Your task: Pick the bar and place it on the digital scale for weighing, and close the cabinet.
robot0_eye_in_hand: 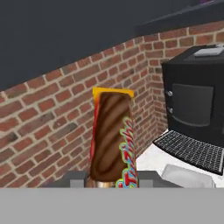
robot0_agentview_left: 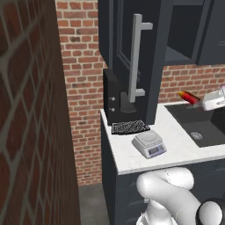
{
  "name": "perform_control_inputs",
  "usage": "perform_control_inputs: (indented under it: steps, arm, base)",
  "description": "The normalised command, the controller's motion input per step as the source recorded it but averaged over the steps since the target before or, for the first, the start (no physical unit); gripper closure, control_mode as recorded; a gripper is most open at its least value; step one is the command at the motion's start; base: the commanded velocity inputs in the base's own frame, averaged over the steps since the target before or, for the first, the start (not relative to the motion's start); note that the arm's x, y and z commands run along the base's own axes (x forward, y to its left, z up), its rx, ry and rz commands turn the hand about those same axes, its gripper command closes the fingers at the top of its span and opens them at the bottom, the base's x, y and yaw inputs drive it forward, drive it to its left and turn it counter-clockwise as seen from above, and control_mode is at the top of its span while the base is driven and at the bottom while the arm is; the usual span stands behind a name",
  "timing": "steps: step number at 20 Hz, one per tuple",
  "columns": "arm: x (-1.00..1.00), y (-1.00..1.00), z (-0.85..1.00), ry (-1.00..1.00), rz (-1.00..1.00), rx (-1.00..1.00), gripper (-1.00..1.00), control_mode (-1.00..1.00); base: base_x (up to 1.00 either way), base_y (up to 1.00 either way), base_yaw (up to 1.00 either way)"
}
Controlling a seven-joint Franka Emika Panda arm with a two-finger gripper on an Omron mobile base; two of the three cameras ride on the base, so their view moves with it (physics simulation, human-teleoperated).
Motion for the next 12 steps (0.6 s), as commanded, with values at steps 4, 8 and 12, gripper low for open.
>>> perform_control_inputs:
  steps: [4,8,12]
  arm:
    - [0.00,0.00,-0.49,-0.14,0.30,0.00,1.00,-1.00]
    - [0.04,0.00,-0.46,-0.13,0.29,0.00,1.00,-1.00]
    - [0.28,0.03,-0.45,-0.04,0.17,0.00,1.00,-1.00]
  base:
    - [0.00,0.00,0.00]
    - [0.00,0.00,0.00]
    - [0.00,0.00,0.00]
